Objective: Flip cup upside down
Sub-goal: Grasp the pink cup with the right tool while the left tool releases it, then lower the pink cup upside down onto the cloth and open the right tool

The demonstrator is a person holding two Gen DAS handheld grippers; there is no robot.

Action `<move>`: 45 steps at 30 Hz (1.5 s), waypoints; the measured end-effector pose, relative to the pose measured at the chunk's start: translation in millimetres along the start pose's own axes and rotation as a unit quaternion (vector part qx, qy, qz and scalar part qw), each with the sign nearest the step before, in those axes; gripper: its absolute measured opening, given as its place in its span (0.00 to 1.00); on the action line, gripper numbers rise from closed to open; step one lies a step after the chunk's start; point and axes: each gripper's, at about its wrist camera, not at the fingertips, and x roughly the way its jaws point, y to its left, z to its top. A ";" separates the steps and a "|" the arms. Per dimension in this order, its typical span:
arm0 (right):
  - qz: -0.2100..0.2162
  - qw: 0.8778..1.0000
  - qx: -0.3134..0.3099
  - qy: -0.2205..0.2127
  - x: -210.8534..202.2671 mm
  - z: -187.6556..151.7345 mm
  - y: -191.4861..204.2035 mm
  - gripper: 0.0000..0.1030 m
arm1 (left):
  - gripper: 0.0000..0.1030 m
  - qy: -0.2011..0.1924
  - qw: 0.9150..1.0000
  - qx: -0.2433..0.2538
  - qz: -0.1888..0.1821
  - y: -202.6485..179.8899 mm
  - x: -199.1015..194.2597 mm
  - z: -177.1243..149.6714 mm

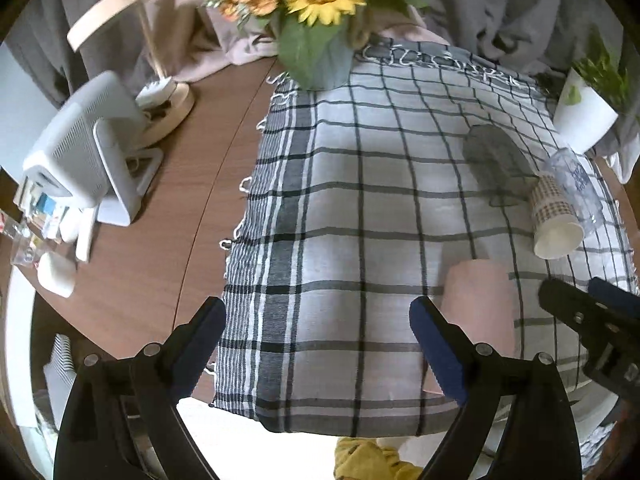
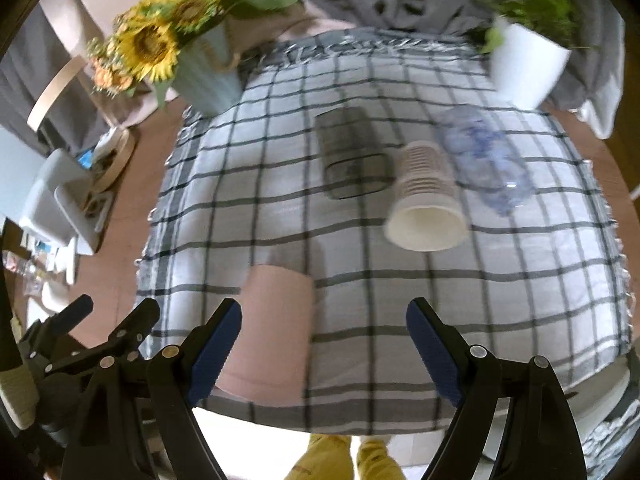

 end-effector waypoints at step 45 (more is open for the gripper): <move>0.009 1.000 -0.012 0.014 17.8 17.4 21.5 0.62 | 0.91 0.001 1.000 0.003 -0.004 20.9 26.0 15.6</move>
